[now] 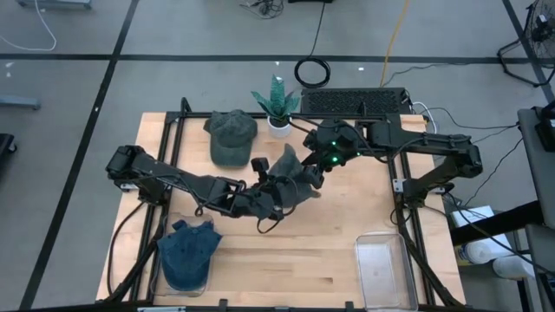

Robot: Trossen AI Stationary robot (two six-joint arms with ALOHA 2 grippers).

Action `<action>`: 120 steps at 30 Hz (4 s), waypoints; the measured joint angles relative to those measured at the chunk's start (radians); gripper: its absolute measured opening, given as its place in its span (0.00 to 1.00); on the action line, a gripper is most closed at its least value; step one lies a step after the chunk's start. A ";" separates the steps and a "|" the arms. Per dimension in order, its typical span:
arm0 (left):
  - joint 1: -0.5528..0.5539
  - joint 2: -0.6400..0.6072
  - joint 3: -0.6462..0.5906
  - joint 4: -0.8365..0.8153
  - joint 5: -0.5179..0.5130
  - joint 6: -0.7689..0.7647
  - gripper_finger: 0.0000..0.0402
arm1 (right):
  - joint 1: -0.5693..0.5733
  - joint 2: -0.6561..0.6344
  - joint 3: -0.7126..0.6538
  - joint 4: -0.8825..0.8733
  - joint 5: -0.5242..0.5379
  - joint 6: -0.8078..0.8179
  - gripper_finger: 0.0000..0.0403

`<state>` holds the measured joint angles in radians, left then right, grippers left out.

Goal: Pick & Place hat
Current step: Put the bottom gray cap into the right transparent bin

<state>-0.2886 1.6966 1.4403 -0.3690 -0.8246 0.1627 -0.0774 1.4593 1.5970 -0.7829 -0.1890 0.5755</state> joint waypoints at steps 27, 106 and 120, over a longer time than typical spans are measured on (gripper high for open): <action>0.000 0.000 0.000 0.003 -0.004 -0.034 0.05 | 0.016 -0.008 0.000 -0.002 -0.052 -0.111 0.01; -0.212 -0.804 -0.082 -0.489 0.415 -0.280 0.08 | 0.166 -0.505 -0.001 0.089 0.376 -0.421 0.00; -0.213 -1.137 -0.475 -0.130 0.513 -0.321 0.08 | 0.163 -0.521 -0.001 0.084 0.562 -0.511 0.00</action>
<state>-0.5018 0.5601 0.9648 -0.4987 -0.3116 -0.1581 0.0856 0.9384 1.5959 -0.6991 0.3725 0.0645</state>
